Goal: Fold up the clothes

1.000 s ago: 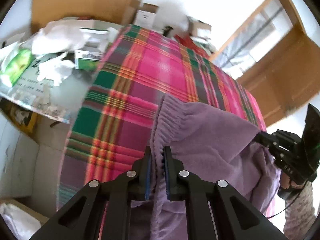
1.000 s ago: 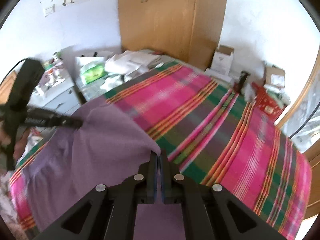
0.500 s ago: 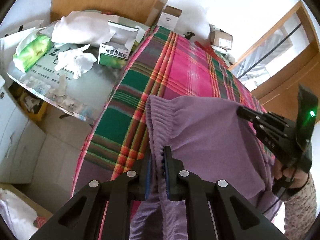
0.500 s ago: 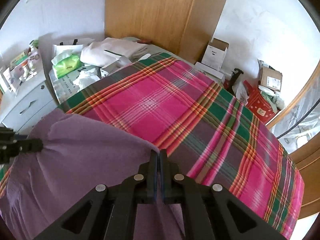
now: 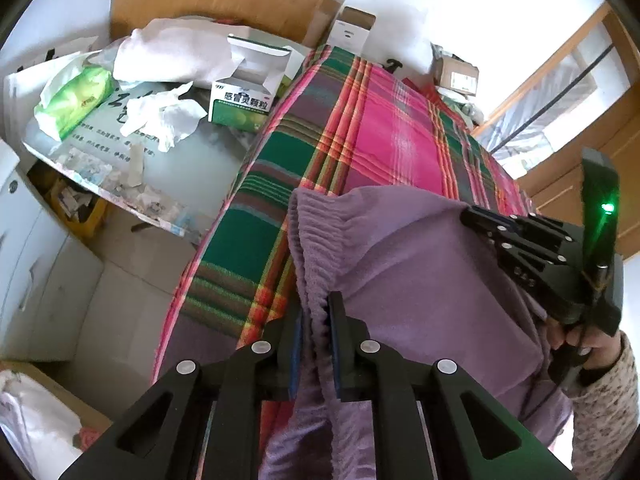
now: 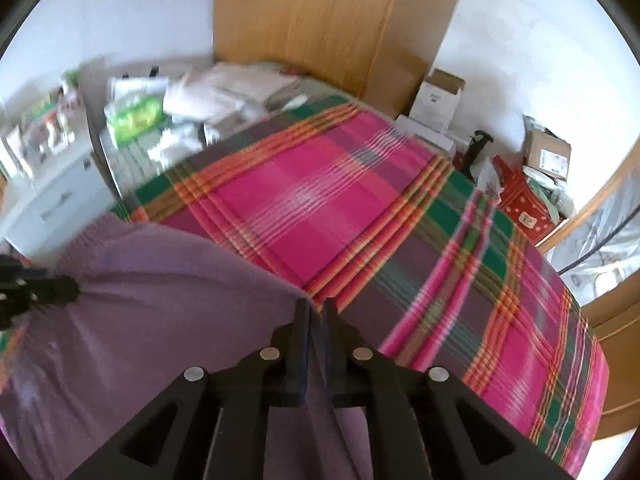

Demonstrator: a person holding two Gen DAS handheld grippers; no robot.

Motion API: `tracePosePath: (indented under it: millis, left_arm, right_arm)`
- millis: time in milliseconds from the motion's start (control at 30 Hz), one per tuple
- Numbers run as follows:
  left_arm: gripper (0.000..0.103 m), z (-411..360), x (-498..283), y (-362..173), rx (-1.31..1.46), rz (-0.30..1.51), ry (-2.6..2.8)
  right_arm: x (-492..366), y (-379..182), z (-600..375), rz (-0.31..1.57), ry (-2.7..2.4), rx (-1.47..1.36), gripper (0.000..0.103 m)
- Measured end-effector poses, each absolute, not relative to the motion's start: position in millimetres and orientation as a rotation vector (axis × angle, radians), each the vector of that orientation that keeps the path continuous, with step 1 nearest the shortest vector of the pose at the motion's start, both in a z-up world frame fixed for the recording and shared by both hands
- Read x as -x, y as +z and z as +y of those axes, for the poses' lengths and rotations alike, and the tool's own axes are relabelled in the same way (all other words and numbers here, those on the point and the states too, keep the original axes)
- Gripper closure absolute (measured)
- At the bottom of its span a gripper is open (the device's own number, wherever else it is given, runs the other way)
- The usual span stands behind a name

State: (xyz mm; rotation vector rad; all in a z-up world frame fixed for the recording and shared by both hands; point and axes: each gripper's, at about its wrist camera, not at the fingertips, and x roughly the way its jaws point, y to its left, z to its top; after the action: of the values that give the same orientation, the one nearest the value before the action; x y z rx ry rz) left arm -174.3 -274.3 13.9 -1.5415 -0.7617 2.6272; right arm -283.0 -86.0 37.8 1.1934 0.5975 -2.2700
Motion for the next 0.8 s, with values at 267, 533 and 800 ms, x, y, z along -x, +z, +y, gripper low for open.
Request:
tracePosePath:
  millis: [267,533,800]
  left_arm:
    - [0.080,-264,140,40,1.468,-0.729,2.655]
    - [0.076,-219,98,64,1.398,-0.598,2.602]
    - [0.071,-136,83,58,1.389,-0.452,2.392]
  right_arm:
    - [241,86,-4,0.472,-2.340,-1.168,0.089]
    - [176,92,115,0.330,-2.439,-1.244,0.085]
    - [112,79,216,0.065,-2.547,-1.300,0.077]
